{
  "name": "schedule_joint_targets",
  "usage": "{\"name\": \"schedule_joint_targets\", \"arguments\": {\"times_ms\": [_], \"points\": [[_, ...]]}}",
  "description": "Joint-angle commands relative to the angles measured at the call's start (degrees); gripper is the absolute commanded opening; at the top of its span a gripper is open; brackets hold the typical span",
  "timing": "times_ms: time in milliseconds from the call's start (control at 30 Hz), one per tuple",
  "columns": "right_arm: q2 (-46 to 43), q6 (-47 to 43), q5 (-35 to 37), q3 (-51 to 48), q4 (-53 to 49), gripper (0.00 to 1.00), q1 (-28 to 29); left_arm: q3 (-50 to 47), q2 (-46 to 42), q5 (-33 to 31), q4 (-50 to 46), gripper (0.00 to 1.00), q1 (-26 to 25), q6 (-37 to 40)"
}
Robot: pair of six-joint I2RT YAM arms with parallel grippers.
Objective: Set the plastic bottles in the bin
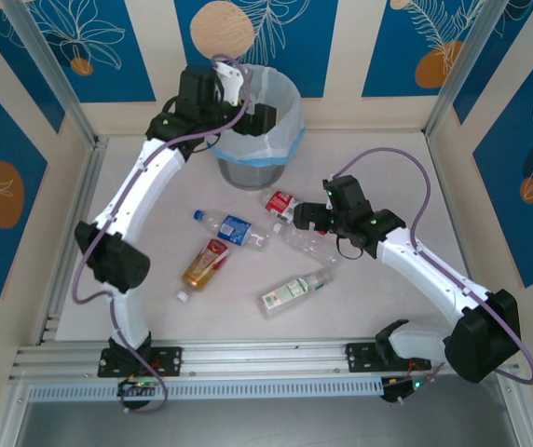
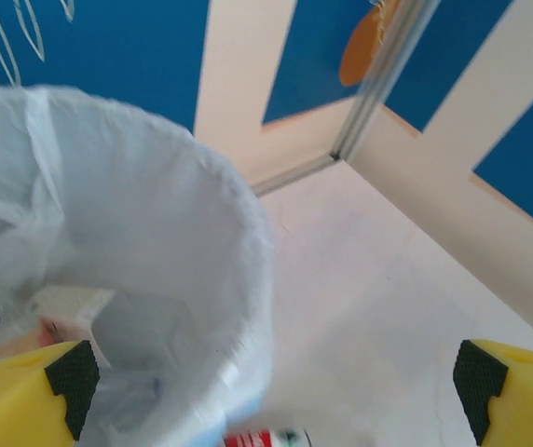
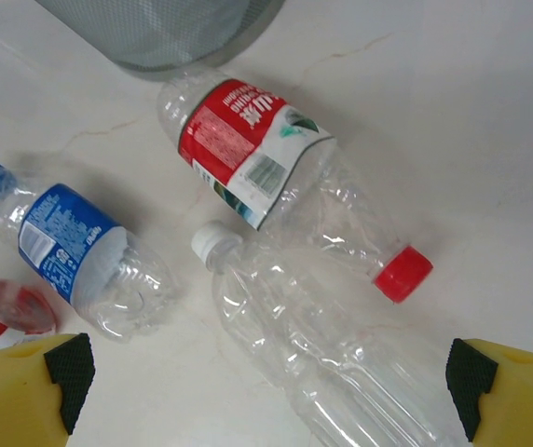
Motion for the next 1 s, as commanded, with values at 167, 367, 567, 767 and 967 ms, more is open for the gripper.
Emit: {"name": "schedule_joint_targets", "arguments": {"times_ms": [167,367,567,767,967], "points": [[1.4,-2.7,-2.3,-1.9,-5.8,0.99,0.4,-25.2,-15.5,-5.0,9.5,0.99,-5.2,-2.8],[7.0,-9.0,-5.7,1.4,-9.6,0.98,0.8,-36.5,-22.5,-4.6,10.9,0.99,-5.4,-5.0],[17.4,-18.3,-9.7,8.7,-16.6,0.99,2.0,-41.3,-26.6,-2.2,8.7,0.99,-5.4,-5.1],[21.1,-24.2,-6.7,11.8,-18.9,0.99,2.2,-45.2,-31.4,-5.2,6.0,0.99,-5.5,-1.8],[25.3,-31.9,-7.9,15.8,-23.0,0.96,1.8,-48.6,-34.0,-13.4,4.8,0.99,-5.4,-2.7]]}}
